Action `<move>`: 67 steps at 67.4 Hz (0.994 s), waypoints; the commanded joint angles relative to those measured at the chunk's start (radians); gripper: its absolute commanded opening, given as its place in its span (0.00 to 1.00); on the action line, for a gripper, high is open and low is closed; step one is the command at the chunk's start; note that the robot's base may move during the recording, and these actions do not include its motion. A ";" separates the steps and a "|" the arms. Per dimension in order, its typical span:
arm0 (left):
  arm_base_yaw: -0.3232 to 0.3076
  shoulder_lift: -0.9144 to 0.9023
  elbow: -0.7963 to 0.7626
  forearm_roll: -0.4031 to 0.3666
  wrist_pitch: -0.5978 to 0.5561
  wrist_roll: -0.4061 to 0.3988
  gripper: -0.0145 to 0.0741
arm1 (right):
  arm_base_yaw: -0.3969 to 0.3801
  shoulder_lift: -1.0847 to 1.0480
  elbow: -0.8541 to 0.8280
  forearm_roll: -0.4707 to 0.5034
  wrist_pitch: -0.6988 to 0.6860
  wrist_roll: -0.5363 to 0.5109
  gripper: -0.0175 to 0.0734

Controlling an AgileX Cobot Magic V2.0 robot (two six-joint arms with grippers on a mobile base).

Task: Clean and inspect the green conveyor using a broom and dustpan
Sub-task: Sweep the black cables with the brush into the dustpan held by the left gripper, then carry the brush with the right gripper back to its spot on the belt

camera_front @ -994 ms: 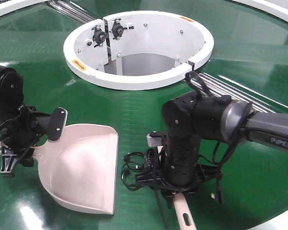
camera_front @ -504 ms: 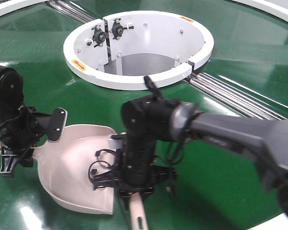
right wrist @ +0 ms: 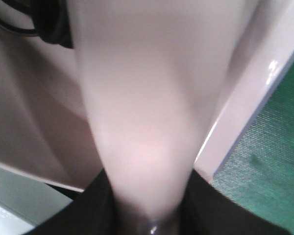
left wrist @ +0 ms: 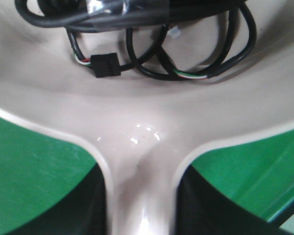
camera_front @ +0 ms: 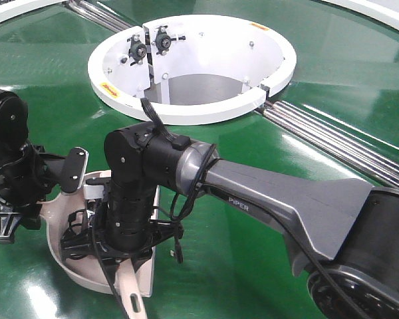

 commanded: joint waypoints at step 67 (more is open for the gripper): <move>-0.015 -0.037 -0.022 -0.031 -0.016 -0.013 0.16 | -0.340 -0.481 0.452 -0.260 -0.023 -0.231 0.19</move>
